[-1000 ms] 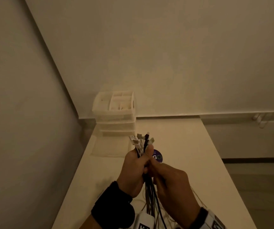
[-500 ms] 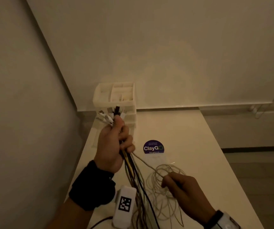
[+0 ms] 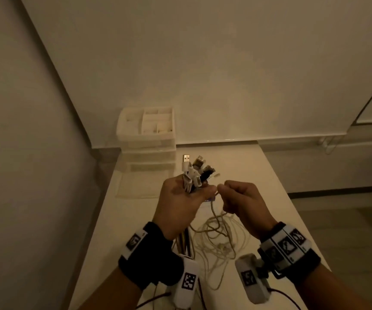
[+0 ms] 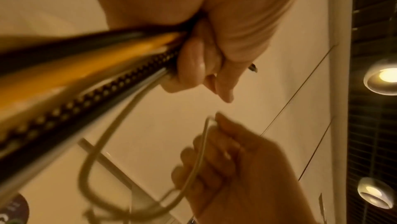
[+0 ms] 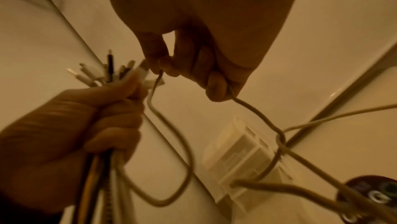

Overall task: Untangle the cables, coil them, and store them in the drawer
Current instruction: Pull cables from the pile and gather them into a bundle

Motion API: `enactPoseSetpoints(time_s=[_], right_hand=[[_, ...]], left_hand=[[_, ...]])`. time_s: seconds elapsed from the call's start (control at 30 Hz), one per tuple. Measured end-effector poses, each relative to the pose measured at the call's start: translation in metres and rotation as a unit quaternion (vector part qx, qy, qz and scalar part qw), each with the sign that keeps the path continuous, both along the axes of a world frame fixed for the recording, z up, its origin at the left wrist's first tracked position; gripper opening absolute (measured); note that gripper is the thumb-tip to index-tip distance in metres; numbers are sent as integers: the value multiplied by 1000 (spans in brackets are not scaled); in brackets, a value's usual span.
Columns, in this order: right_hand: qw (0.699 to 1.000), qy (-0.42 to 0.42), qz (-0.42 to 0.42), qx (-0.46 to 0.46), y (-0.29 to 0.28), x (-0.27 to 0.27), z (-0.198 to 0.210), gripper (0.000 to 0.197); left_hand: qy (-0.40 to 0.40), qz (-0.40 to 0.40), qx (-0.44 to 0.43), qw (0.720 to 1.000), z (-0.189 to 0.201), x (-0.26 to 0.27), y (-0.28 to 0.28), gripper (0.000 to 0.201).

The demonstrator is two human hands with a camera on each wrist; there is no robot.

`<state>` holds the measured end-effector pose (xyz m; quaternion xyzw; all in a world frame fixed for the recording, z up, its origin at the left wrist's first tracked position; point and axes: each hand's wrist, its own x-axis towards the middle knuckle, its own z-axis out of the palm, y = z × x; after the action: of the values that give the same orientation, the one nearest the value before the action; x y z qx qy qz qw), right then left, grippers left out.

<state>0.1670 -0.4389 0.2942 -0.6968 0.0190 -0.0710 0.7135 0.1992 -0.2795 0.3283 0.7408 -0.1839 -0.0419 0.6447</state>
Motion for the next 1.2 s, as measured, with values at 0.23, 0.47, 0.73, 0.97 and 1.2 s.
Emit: enactPoseSetpoints(time_s=[0.23, 0.47, 0.73, 0.97, 1.2], right_hand=[[999, -30, 7, 7, 0, 5, 9, 30], [998, -27, 54, -30, -13, 2, -6, 42], [997, 15, 18, -73, -41, 8, -46, 33], [988, 45, -57, -137, -67, 19, -71, 45], [988, 2, -2, -156, -66, 24, -20, 48]], left_hand=[[108, -54, -63, 991, -6, 6, -18, 11], [64, 4, -31, 997, -13, 20, -15, 26], [30, 159, -166, 973, 16, 59, 32, 37], [-34, 310, -76, 947, 5, 68, 48, 25], [-140, 141, 35, 979, 0, 29, -5, 9]])
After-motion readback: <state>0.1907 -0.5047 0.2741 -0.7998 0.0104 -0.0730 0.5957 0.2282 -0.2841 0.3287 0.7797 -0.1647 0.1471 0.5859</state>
